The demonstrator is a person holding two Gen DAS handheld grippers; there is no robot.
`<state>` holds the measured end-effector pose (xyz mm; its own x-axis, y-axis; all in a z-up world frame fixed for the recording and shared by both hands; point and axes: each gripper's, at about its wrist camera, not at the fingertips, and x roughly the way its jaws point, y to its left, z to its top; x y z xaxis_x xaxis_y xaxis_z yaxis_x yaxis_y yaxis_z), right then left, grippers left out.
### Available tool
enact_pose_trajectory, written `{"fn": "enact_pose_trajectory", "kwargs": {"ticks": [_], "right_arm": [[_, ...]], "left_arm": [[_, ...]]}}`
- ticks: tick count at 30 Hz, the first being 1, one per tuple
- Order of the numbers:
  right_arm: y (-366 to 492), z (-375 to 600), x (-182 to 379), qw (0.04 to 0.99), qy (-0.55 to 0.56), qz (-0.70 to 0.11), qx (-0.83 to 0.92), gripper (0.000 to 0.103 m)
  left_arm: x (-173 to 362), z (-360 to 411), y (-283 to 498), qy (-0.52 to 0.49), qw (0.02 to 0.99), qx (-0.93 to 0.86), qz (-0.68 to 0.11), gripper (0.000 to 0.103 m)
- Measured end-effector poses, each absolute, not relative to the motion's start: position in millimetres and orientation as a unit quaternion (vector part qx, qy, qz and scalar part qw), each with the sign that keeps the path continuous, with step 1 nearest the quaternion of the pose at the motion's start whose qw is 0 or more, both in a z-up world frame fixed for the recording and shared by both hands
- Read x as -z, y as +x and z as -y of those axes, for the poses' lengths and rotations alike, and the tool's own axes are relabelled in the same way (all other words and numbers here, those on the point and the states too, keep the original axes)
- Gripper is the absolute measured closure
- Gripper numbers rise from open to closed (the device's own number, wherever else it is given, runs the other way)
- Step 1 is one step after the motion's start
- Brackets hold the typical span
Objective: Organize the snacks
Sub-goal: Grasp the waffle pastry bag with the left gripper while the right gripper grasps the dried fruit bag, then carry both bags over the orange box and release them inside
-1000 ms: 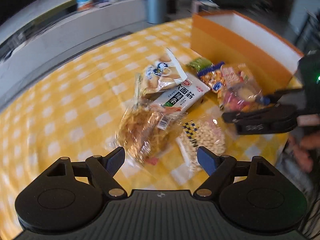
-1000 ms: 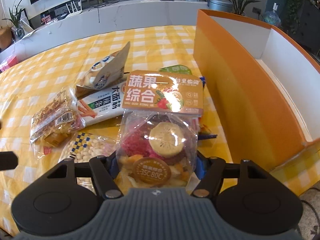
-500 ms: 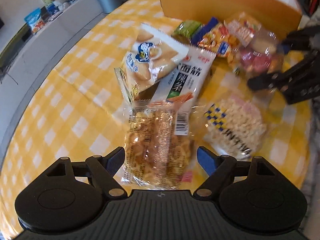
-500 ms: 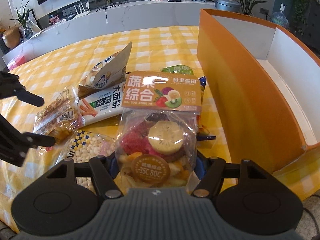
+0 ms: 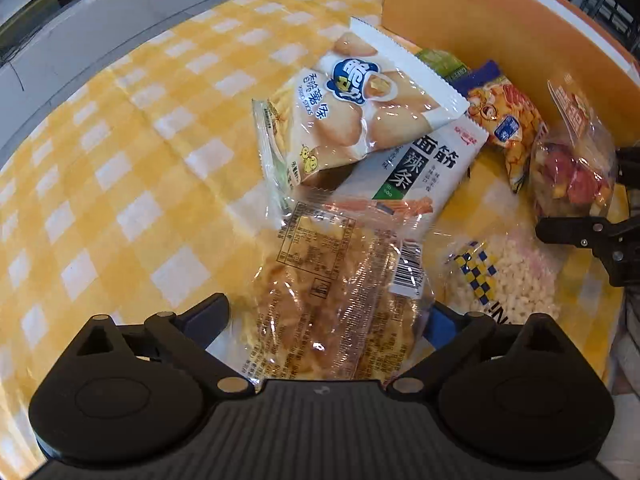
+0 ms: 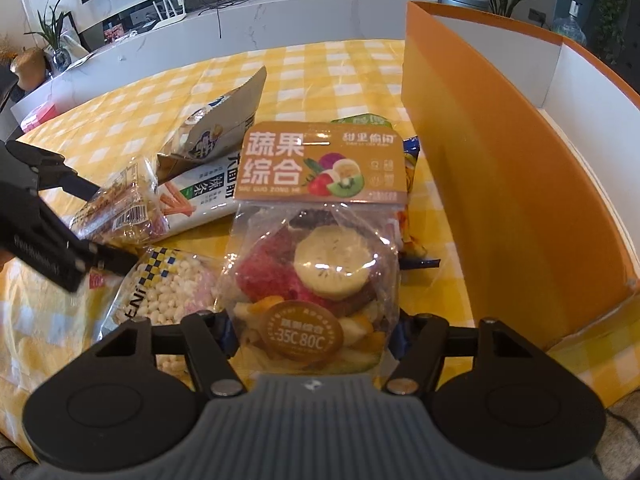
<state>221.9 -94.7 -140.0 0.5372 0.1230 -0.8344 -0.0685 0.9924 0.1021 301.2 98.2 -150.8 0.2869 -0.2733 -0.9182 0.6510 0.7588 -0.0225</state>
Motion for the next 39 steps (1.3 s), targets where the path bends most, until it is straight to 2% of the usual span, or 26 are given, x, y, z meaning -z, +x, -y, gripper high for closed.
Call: {"fn": "enact_pose_trajectory", "kwargs": {"ticks": [2, 4, 11, 21, 31, 39], "right_arm": [[222, 97, 140, 0.876, 0.03, -0.478, -0.051, 0.039], [222, 100, 140, 0.876, 0.033, -0.479, -0.044, 0.039], [221, 108, 135, 0.872, 0.049, -0.486, -0.04, 0.039], [204, 111, 101, 0.884, 0.064, -0.457, -0.074, 0.04], [181, 142, 46, 0.903, 0.099, -0.407, -0.096, 0.04], [160, 213, 7, 0.916, 0.14, -0.369, -0.07, 0.04]], "left_arm": [[149, -97, 297, 0.188, 0.785, 0.291, -0.513, 0.0], [145, -95, 291, 0.19, 0.787, 0.283, -0.514, 0.007], [136, -99, 278, 0.153, 0.806, 0.245, -0.517, 0.009], [57, -110, 236, 0.09, 0.864, 0.177, -0.463, 0.01], [-25, -91, 206, -0.068, 0.9, 0.19, -0.386, 0.01], [-33, -61, 200, -0.172, 0.881, 0.242, -0.369, 0.01]]}}
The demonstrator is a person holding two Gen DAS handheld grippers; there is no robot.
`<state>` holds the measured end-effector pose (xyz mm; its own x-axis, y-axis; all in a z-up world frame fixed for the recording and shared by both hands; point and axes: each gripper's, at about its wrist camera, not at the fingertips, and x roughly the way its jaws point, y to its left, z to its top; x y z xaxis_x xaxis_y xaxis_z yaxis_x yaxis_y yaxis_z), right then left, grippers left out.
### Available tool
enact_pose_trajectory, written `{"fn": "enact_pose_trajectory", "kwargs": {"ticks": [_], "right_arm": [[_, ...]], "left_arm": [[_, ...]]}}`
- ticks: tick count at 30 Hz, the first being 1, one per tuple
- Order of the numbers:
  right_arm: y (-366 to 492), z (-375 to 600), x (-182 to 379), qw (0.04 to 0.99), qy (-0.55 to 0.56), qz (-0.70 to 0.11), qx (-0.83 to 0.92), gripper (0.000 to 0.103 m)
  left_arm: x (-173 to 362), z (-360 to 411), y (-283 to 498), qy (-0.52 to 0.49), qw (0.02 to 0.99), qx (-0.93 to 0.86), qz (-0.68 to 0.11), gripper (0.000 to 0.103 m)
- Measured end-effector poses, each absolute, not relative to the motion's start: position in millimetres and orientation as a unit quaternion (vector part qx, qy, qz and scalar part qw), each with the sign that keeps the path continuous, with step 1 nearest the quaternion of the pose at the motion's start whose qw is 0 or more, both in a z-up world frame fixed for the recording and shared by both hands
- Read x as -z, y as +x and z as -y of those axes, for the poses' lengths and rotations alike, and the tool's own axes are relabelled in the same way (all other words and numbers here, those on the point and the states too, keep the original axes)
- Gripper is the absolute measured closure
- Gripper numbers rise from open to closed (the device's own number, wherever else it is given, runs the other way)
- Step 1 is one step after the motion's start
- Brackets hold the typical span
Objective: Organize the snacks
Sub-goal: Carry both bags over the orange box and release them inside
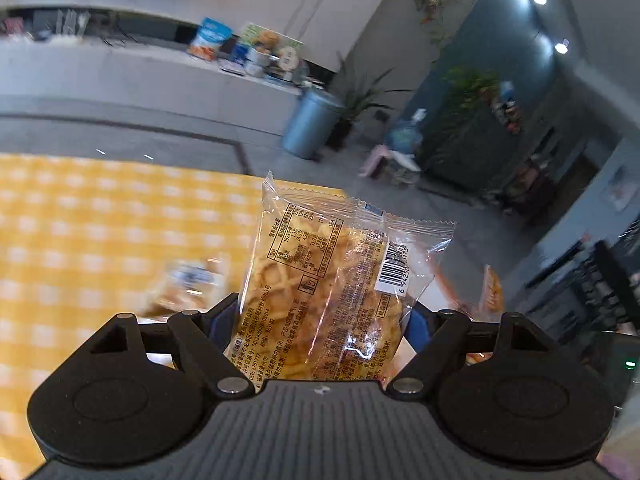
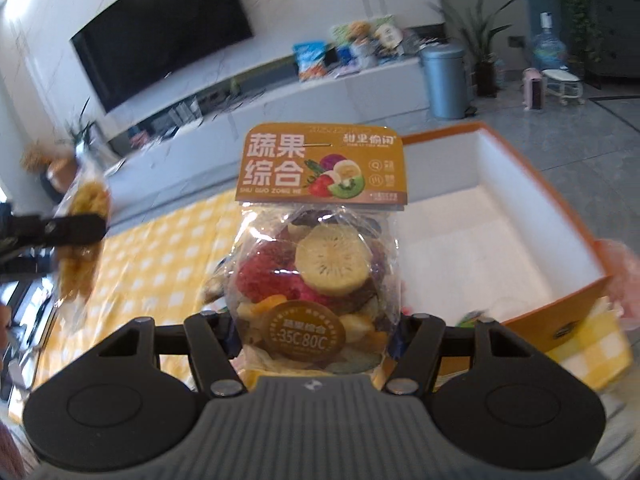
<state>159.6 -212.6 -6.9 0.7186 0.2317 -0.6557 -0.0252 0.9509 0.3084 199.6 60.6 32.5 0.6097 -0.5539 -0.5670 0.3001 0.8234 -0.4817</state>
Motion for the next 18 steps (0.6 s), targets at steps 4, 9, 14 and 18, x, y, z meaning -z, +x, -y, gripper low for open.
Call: {"fn": "enact_pose_trajectory", "kwargs": {"ticks": [4, 9, 14, 18], "right_arm": [[167, 249, 1, 0.92, 0.118, -0.372, -0.04, 0.04], [200, 279, 7, 0.906, 0.092, -0.41, -0.046, 0.04], [256, 284, 33, 0.862, 0.084, -0.488, -0.106, 0.04], [295, 282, 63, 0.838, 0.065, -0.531, -0.112, 0.04]], "left_arm": [[-27, -39, 208, -0.169, 0.877, 0.254, -0.371, 0.01], [-16, -16, 212, -0.155, 0.877, 0.259, -0.374, 0.01], [-8, -11, 210, -0.153, 0.877, 0.235, -0.391, 0.01], [-5, -11, 212, -0.142, 0.879, 0.224, -0.397, 0.01]]}}
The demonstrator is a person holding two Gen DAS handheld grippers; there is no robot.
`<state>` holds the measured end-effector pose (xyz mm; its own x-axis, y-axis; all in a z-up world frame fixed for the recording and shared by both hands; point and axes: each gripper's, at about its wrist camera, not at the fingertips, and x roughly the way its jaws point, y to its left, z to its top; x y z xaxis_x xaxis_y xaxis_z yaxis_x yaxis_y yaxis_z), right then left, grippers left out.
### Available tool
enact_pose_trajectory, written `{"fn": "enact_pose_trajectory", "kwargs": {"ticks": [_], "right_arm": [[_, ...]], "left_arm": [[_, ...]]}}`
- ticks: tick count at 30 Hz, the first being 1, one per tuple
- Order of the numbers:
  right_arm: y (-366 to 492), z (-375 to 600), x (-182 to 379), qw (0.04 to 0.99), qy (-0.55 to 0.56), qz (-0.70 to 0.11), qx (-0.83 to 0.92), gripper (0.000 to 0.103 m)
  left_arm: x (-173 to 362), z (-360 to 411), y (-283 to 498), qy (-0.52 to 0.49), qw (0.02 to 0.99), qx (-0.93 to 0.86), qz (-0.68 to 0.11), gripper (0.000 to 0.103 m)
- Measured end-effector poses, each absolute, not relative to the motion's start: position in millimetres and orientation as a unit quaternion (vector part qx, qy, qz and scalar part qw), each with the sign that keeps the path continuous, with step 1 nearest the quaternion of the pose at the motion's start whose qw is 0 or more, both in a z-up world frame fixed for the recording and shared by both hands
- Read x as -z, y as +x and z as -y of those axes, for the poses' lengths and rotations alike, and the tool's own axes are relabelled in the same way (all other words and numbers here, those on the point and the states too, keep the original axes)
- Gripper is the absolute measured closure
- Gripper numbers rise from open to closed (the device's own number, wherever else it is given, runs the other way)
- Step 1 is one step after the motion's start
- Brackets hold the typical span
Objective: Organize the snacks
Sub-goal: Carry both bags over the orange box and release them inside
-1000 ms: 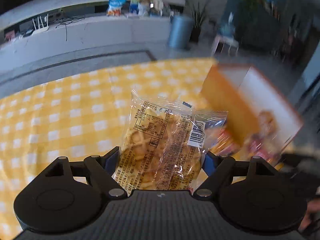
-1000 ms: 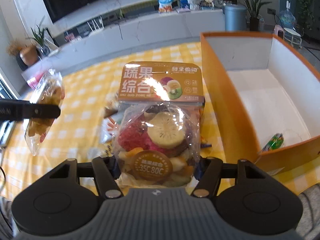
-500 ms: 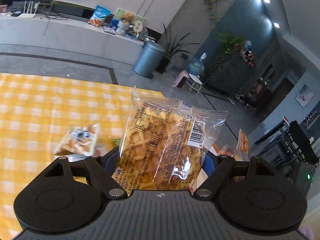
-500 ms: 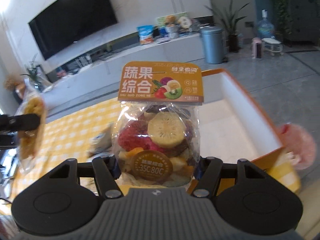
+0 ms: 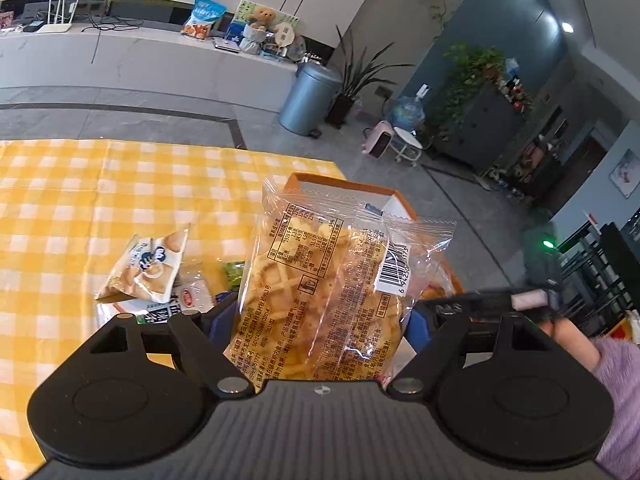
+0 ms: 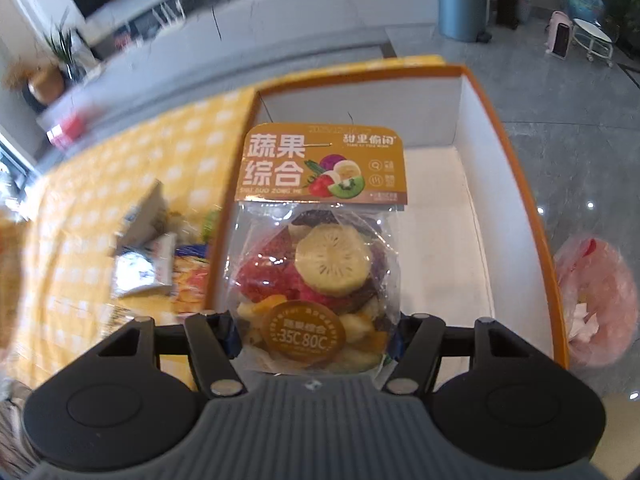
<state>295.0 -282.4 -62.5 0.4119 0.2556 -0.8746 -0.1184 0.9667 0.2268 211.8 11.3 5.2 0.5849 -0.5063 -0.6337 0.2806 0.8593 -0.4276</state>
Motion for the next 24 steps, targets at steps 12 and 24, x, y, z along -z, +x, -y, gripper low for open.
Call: {"fn": "enact_pose_trajectory", "kwargs": {"ticks": [12, 24], "right_arm": [[370, 264, 153, 0.722, 0.011, -0.682, -0.117, 0.041], [352, 261, 158, 0.688, 0.021, -0.714, -0.127, 0.038]], "left_arm": [[9, -6, 219, -0.131, 0.874, 0.212, -0.417, 0.01], [8, -15, 213, -0.128, 0.874, 0.208, -0.419, 0.01]]}}
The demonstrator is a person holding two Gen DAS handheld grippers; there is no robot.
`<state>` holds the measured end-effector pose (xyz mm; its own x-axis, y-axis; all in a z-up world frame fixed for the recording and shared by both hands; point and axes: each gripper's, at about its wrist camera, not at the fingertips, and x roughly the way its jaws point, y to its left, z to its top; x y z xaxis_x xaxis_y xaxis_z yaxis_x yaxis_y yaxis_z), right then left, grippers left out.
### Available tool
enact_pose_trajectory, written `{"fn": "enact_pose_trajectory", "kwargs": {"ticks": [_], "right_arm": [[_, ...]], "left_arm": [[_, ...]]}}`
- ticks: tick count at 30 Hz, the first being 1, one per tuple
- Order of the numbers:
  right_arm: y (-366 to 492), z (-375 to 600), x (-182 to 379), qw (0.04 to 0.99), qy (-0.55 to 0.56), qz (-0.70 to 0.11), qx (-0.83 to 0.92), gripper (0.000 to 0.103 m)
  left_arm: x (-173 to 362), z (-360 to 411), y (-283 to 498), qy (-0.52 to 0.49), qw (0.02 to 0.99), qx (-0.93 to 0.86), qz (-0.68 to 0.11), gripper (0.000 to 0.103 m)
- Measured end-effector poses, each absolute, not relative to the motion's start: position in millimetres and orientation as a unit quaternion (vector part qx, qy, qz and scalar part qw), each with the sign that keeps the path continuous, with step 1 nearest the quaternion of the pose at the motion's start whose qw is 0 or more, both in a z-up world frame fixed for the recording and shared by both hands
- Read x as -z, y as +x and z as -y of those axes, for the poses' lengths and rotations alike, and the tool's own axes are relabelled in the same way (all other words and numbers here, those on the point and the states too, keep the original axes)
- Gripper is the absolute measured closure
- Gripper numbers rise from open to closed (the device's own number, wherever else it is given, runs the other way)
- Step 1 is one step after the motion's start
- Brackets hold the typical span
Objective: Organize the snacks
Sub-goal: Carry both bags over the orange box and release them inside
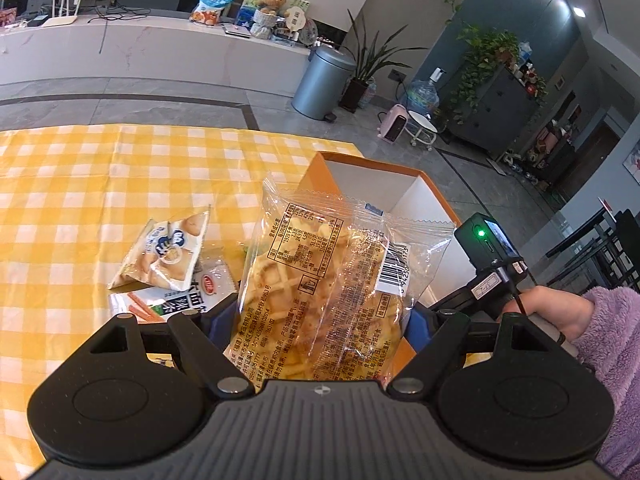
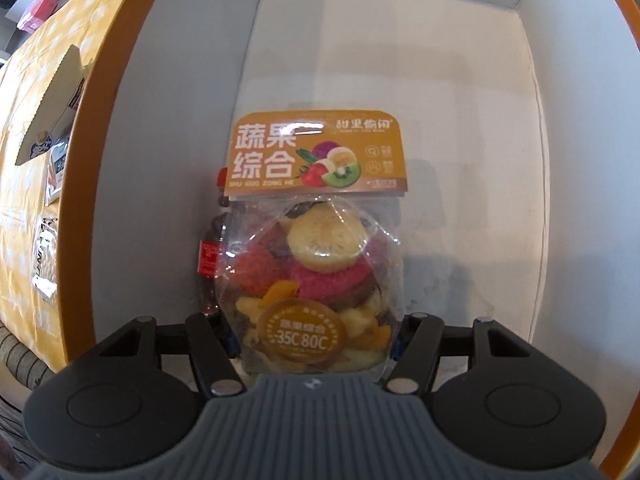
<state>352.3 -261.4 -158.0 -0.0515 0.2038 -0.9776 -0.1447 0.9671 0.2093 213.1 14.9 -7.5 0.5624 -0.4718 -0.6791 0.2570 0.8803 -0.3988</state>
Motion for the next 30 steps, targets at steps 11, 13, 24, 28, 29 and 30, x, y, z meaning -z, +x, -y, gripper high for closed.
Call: {"fn": "enact_pose_trajectory", "kwargs": {"ticks": [11, 13, 24, 28, 29, 30], "right_arm": [[359, 277, 135, 0.698, 0.04, -0.705, -0.116, 0.009], [351, 285, 121, 0.716, 0.045, -0.687, -0.114, 0.008], [276, 341, 24, 0.84, 0.064, -0.536, -0.061, 0.007], [256, 370, 17, 0.859, 0.073, -0.506, -0.022, 0.007], [252, 375, 17, 0.864, 0.073, -0.498, -0.015, 0.007], [246, 382, 16, 0.869, 0.071, -0.49, -0.008, 0.007]], "left_arm": [[-6, -13, 207, -0.121, 0.88, 0.202, -0.413, 0.01], [-10, -7, 207, -0.12, 0.88, 0.205, -0.412, 0.01], [-17, 90, 233, -0.119, 0.857, 0.259, -0.429, 0.01], [-2, 140, 250, -0.116, 0.843, 0.27, -0.45, 0.01], [5, 150, 254, -0.121, 0.838, 0.271, -0.458, 0.01], [12, 158, 258, -0.127, 0.832, 0.269, -0.468, 0.01]]}}
